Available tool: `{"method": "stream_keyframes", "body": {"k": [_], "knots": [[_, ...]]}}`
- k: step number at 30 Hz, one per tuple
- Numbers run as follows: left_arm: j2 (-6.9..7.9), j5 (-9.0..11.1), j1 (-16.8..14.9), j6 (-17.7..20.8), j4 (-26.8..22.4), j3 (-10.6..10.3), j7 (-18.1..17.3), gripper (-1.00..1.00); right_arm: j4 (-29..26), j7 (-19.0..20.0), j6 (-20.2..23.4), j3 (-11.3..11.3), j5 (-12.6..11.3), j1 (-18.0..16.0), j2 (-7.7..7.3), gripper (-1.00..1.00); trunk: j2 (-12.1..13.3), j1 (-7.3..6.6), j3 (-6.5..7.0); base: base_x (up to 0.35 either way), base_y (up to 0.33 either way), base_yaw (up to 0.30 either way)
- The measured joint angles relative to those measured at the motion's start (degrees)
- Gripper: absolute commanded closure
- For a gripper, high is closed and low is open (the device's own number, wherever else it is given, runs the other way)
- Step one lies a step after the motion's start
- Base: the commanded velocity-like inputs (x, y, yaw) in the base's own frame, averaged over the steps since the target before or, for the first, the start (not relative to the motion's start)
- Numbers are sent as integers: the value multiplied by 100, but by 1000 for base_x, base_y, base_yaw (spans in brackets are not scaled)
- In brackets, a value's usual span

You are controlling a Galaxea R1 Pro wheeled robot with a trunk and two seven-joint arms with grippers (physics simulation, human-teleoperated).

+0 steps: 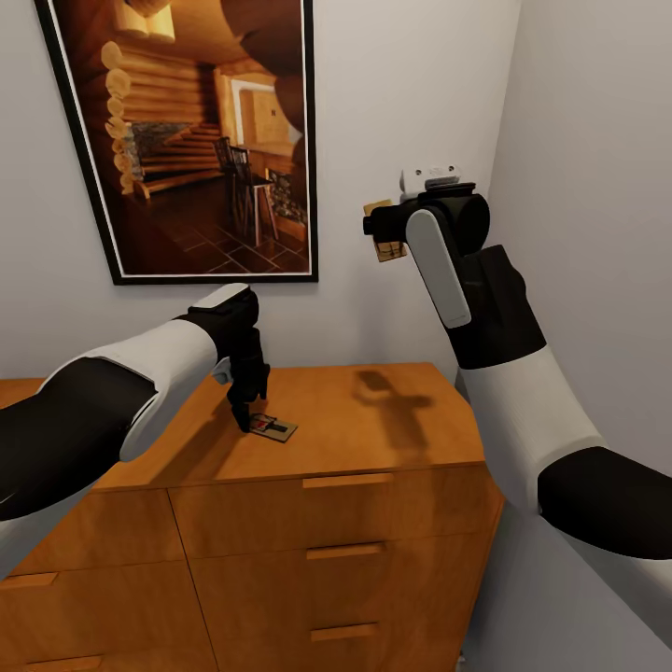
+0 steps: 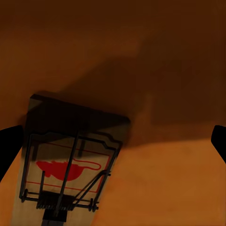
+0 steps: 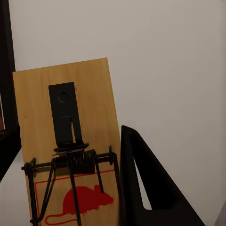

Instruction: Take the four mousetraps from the cabinet in the bathroom and place them on the bathroom floor. Make sure all four end up on the same floor surface, and ensure that at least two of them are either under or directly next to the same bathroom sink.

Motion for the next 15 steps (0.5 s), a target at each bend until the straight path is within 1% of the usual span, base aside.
{"method": "stream_keyframes", "body": {"k": [15], "knots": [[-3,-4,17,-7,-50,-5,-51,-100,0,6,0,5,5,3,0,100,0,0,0,0,0,0]]}}
